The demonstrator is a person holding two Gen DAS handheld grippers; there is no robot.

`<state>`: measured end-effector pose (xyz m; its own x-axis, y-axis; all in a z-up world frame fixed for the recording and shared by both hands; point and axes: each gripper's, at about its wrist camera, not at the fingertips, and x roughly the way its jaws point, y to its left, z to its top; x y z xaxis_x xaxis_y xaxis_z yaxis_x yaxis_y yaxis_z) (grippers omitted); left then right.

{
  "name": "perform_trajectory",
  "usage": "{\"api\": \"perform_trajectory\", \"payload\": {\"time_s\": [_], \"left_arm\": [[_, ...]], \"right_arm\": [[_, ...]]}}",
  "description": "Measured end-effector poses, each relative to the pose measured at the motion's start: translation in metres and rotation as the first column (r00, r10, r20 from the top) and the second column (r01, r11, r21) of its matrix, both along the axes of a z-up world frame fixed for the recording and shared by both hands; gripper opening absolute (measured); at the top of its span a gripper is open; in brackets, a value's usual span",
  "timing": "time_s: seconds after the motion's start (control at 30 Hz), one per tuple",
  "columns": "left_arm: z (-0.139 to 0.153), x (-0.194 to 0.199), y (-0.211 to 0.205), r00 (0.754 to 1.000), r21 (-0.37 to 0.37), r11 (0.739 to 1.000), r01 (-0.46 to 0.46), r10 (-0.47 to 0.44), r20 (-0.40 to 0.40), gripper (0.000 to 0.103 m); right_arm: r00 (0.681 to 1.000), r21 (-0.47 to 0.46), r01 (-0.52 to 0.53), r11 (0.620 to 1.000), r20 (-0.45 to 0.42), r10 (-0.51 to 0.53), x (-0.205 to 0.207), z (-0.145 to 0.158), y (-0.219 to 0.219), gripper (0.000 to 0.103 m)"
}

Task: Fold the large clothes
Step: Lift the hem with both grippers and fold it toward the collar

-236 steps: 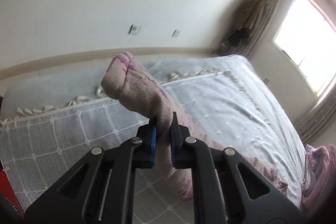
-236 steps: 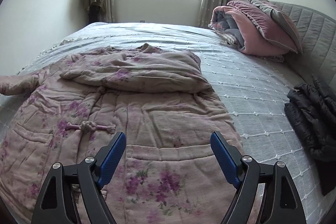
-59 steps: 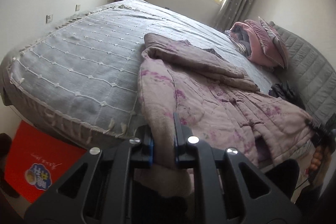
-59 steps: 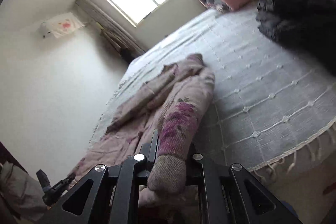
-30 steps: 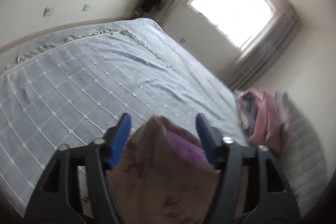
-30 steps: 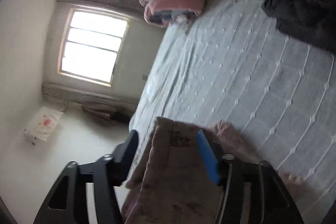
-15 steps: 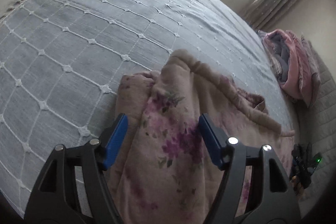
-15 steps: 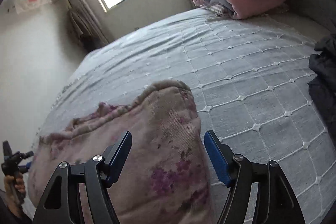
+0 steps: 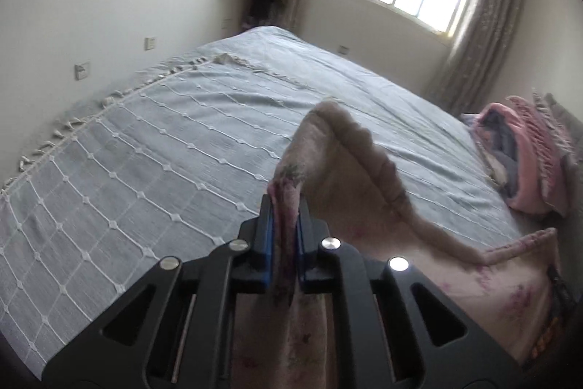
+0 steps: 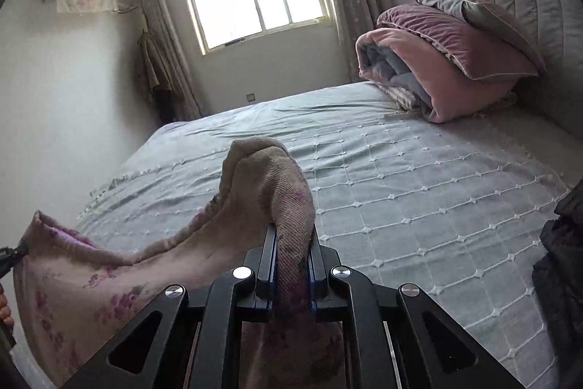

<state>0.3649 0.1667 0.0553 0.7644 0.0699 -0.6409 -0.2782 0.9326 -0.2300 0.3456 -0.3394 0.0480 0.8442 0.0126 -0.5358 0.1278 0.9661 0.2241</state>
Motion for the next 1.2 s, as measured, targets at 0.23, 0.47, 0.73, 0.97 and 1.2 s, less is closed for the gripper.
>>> {"api": "perform_trajectory", "payload": {"time_s": [0.23,0.47,0.73,0.97,1.2], "left_arm": [[-0.149,0.054,-0.022,0.96,0.176,0.982,-0.065,0.11,-0.259,0.01],[-0.157,0.047,-0.014,0.967,0.16,0.983,-0.091,0.125,-0.222,0.019],[-0.085,-0.001,0.007,0.991,0.015,0.999,-0.047,0.049,-0.126,0.058],[-0.049,-0.11,-0.048,0.99,0.043,0.993,0.111,-0.107,-0.087,0.066],[-0.081,-0.146,-0.161,0.946,0.086,0.949,0.303,-0.288,-0.15,0.068]], "right_arm": [[0.929,-0.09,0.109,0.99,-0.345,-0.134,0.074,-0.157,-0.003,0.013],[0.924,-0.024,0.158,0.987,-0.348,-0.156,0.07,-0.162,-0.019,0.02],[0.915,0.009,0.246,0.969,-0.331,-0.229,0.018,-0.108,-0.049,0.068],[0.955,-0.032,0.07,0.997,-0.287,-0.076,-0.089,-0.058,0.009,0.069],[0.949,-0.171,-0.184,0.968,-0.288,0.13,-0.129,-0.079,0.111,0.069]]}}
